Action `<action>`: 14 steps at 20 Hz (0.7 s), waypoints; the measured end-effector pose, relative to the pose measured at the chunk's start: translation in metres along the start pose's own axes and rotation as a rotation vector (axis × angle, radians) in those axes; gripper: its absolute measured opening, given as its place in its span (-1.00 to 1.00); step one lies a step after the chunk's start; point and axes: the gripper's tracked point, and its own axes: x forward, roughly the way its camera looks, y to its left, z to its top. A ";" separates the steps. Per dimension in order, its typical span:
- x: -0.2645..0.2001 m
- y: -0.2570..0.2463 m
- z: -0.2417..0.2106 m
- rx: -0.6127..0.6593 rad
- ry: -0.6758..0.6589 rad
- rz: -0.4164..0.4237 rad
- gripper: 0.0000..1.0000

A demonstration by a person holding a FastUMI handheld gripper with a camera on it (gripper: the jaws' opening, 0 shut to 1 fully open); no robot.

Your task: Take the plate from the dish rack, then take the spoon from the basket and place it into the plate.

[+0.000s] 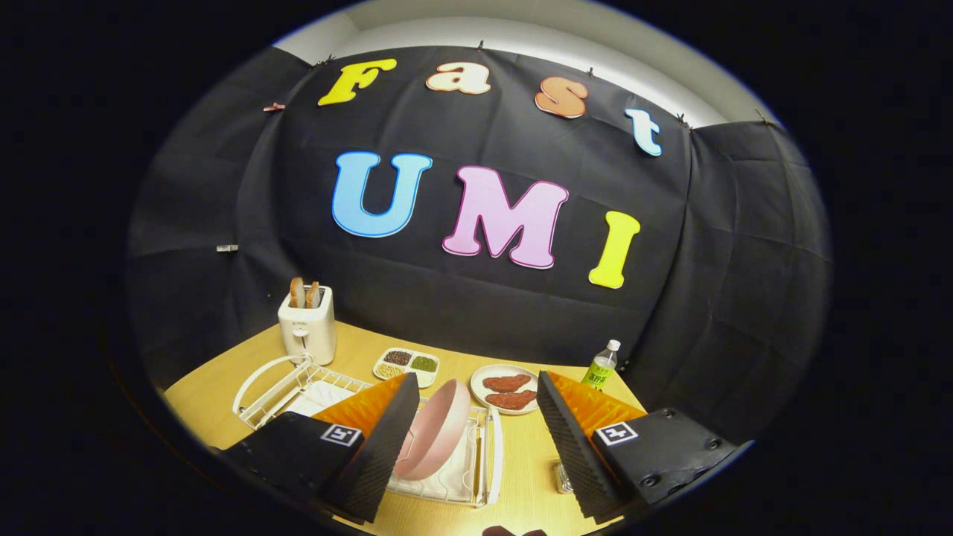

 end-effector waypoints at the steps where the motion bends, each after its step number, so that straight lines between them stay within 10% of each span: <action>1: 0.012 0.003 -0.004 -0.001 0.025 -0.005 0.93; 7: 0.071 0.011 -0.048 0.026 0.232 -0.057 0.89; 14: 0.098 0.010 -0.112 0.154 0.487 -0.146 0.41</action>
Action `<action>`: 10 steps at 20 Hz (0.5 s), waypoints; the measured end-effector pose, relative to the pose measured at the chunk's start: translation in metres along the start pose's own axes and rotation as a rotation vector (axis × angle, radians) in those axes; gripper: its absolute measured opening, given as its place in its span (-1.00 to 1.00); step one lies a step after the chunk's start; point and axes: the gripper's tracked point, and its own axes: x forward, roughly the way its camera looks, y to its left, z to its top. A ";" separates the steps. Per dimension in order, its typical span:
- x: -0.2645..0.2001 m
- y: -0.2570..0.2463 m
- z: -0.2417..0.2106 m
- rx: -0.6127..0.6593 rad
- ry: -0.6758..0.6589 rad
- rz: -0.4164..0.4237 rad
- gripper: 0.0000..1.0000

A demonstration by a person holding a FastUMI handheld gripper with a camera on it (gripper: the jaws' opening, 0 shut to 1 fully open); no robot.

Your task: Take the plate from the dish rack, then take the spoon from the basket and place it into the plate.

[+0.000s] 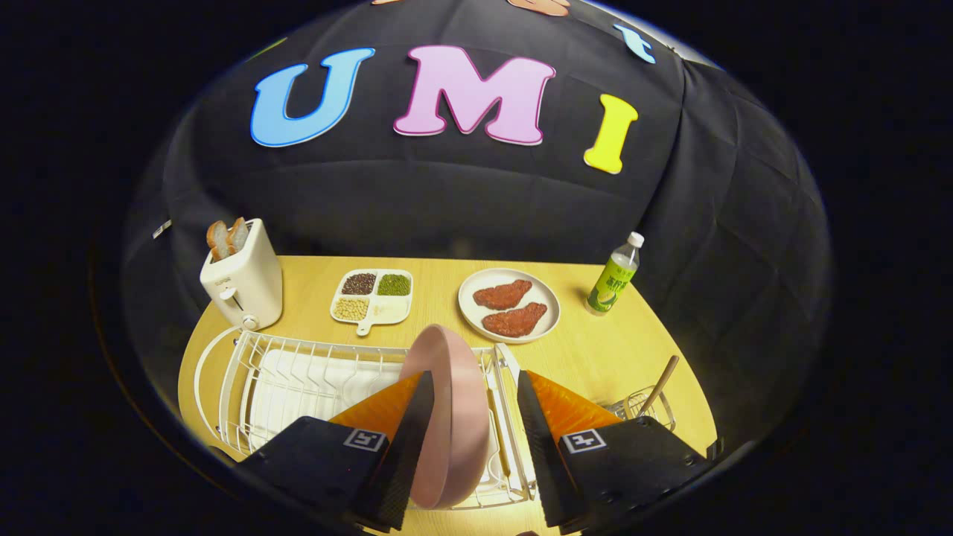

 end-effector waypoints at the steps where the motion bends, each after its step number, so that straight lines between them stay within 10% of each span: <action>1: 0.003 -0.001 -0.003 0.018 0.014 -0.002 0.30; 5: 0.007 0.009 -0.012 0.059 0.064 0.022 -0.36; 10: 0.004 0.013 -0.008 0.009 0.042 -0.017 -0.44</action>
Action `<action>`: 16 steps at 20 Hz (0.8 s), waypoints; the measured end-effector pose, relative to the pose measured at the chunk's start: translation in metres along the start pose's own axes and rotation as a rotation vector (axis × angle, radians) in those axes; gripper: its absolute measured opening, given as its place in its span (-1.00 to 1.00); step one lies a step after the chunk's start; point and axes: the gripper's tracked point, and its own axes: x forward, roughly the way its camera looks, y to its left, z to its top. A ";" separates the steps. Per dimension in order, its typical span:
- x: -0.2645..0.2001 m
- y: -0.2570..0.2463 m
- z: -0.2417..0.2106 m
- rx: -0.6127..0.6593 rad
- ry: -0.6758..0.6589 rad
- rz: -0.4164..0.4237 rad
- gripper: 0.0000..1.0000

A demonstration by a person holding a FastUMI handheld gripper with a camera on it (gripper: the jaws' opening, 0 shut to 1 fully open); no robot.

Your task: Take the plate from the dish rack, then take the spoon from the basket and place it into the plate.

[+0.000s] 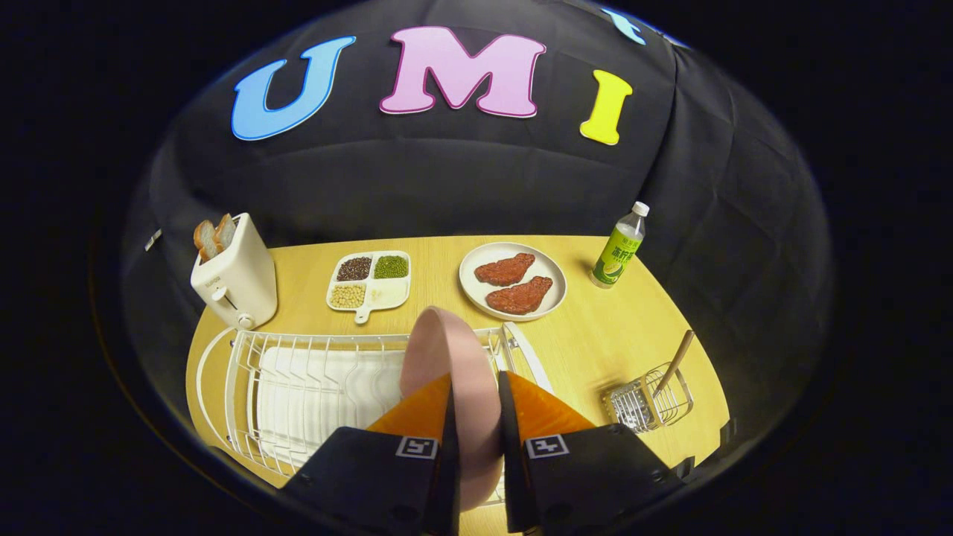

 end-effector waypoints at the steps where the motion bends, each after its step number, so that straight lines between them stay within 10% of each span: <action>1: -0.003 0.004 0.002 -0.020 -0.014 -0.009 -0.46; 8: -0.024 0.020 0.053 -0.317 -0.246 -0.110 -0.49; 16: -0.043 0.002 0.062 -0.166 -0.212 0.015 -0.58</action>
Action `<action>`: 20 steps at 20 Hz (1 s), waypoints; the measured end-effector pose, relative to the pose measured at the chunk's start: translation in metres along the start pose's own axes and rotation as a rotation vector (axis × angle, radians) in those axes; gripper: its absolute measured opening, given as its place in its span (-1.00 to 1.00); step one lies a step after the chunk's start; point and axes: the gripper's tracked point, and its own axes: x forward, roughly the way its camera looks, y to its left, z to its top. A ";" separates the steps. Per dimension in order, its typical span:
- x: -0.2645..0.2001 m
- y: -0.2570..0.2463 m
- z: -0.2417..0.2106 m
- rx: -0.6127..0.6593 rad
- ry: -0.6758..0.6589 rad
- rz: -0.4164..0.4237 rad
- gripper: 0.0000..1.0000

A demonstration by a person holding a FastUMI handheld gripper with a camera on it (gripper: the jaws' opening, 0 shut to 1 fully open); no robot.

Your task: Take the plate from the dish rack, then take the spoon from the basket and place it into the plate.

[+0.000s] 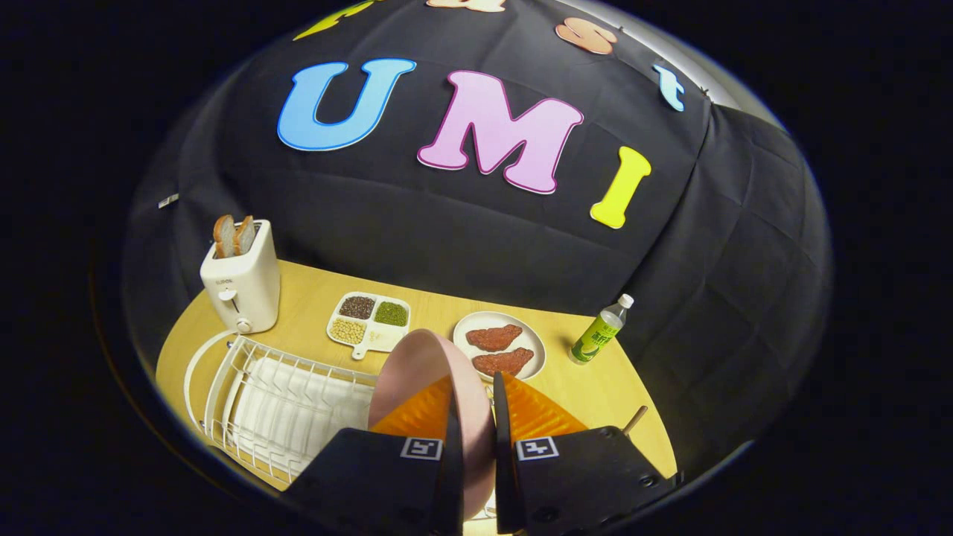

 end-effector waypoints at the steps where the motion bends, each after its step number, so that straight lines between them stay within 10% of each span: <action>1: -0.005 -0.004 0.000 0.017 -0.002 0.026 -0.59; 11: -0.089 -0.054 -0.035 0.263 0.051 0.198 -0.59; 20: -0.128 -0.059 -0.154 0.455 0.203 0.298 -0.60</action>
